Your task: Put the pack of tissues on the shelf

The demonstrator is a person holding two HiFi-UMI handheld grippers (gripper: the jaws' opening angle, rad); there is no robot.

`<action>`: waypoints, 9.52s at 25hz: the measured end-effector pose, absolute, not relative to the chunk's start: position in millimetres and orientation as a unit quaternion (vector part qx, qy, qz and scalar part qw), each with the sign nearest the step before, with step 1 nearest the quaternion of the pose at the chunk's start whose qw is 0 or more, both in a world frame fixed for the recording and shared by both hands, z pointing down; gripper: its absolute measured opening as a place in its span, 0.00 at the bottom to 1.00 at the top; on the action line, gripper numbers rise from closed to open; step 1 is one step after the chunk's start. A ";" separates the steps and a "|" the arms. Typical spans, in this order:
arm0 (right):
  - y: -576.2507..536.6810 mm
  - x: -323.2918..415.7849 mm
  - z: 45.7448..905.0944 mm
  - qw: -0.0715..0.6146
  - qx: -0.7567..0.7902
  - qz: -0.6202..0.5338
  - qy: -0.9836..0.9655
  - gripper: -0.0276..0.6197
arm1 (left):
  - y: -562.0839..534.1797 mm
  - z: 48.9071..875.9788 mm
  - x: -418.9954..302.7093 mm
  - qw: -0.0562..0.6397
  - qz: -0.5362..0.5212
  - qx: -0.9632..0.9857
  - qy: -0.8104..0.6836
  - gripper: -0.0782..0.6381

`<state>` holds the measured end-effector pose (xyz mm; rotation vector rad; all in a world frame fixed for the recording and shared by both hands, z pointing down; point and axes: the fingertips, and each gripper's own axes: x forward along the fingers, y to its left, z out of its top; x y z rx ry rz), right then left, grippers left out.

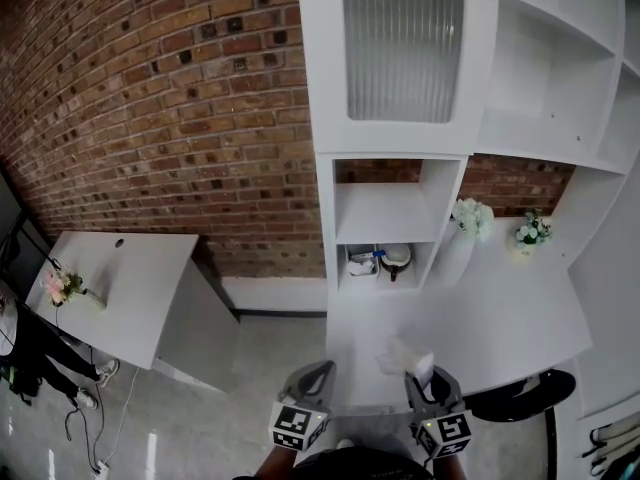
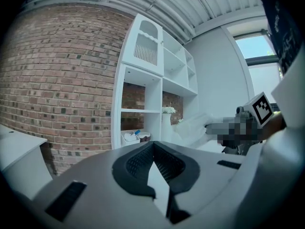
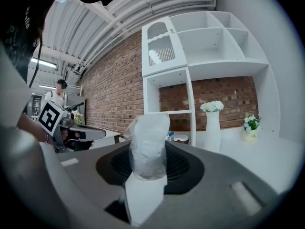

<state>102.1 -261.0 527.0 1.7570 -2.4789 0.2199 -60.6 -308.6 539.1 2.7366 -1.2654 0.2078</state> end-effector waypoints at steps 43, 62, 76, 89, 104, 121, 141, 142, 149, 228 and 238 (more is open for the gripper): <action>-463.1 147.2 414.8 -0.122 0.556 0.074 -0.819 0.27 | -400.0 518.7 -28.4 0.043 0.070 0.881 -0.466 0.12; -540.4 156.0 393.5 -0.238 0.489 0.204 -0.814 0.28 | -438.8 519.2 -16.0 0.048 0.073 0.870 -0.485 0.12; -573.2 167.6 409.4 -0.142 0.562 0.176 -0.796 0.34 | -454.3 523.2 -11.1 0.054 0.083 0.867 -0.487 0.12; -570.2 153.6 416.4 -0.114 0.552 0.192 -0.803 0.63 | -457.6 527.4 -9.0 0.058 0.088 0.869 -0.484 0.12; -565.4 146.4 449.7 0.108 0.585 0.104 -0.797 0.75 | -457.1 530.5 -7.7 0.056 0.092 0.870 -0.482 0.12; -546.0 146.2 470.1 0.158 0.578 0.088 -0.796 0.75 | -456.0 529.2 -4.9 0.052 0.090 0.872 -0.479 0.12; -505.3 142.1 452.8 0.078 0.552 0.048 -0.829 0.75 | -429.6 515.9 -6.4 0.043 0.063 0.870 -0.487 0.12; -502.4 142.1 452.2 0.077 0.551 0.049 -0.829 0.75 | -427.6 514.9 -7.0 0.044 0.061 0.870 -0.488 0.12; -476.9 140.1 442.4 0.052 0.541 0.027 -0.839 0.75 | -410.8 512.8 -9.3 0.043 0.055 0.872 -0.485 0.12; -301.2 179.4 488.6 0.076 0.647 -0.011 -0.759 0.05 | -312.4 517.5 -2.6 0.053 0.036 0.914 -0.400 0.12; -295.7 180.3 502.0 0.093 0.642 0.012 -0.761 0.05 | -317.3 519.7 3.7 0.033 0.048 0.918 -0.393 0.12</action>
